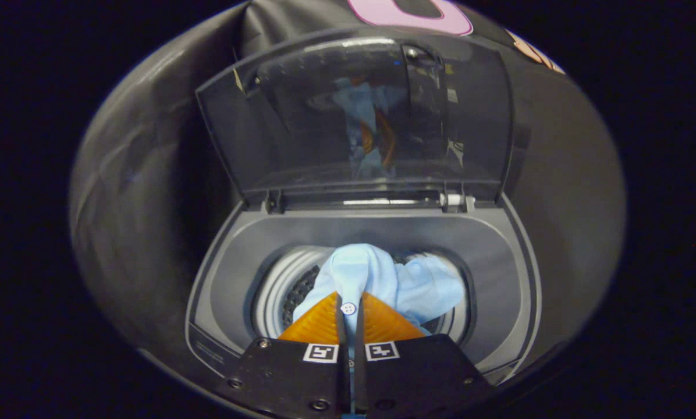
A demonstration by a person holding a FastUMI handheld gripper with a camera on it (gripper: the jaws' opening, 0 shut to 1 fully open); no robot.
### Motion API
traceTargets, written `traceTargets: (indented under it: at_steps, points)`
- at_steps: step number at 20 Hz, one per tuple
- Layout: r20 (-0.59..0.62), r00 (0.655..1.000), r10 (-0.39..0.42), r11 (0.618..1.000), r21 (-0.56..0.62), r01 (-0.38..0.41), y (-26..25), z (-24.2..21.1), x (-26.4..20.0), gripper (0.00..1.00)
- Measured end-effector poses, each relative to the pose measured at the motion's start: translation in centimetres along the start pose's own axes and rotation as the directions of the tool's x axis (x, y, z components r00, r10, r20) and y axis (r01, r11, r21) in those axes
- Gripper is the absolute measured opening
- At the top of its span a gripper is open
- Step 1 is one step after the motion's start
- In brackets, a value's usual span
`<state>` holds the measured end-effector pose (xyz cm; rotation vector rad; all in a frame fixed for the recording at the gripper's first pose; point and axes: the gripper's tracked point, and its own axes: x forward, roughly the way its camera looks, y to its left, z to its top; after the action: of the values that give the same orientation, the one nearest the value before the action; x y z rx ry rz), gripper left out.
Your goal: Put the clothes into the washing machine and then close the washing machine lid.
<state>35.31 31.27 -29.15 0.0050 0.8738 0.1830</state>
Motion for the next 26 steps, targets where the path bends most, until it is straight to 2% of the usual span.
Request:
traceTargets:
  at_steps: [6, 8, 14, 15, 16, 19, 22, 24, 26]
  points:
    - [-0.127, 0.992, -0.005, 1.0, -0.01, 0.004, -0.3, -2.0, 2.6, 0.04]
    - [-0.199, 0.98, -0.029, 0.999, 0.013, 0.032, -1.0, -2.8, 3.1, 0.04]
    - [-0.228, 0.973, -0.027, 0.998, 0.043, 0.038, -1.6, -2.2, 5.1, 0.06]
    - [-0.224, 0.974, -0.023, 0.998, 0.056, 0.036, -1.4, -2.1, 5.2, 0.09]
    - [-0.216, 0.976, -0.013, 0.997, 0.073, 0.029, -1.2, -1.8, 5.4, 0.13]
    - [-0.192, 0.981, 0.017, 0.996, 0.085, 0.0, -0.9, -0.7, 4.9, 0.42]
    - [-0.173, 0.985, 0.013, 0.997, 0.074, 0.0, -0.9, 0.0, 3.6, 0.63]
    - [-0.147, 0.989, 0.004, 0.998, 0.069, 0.007, -1.1, 0.6, 2.9, 0.67]
    - [-0.128, 0.992, -0.015, 0.998, 0.061, 0.023, -1.1, 0.7, 1.7, 0.83]
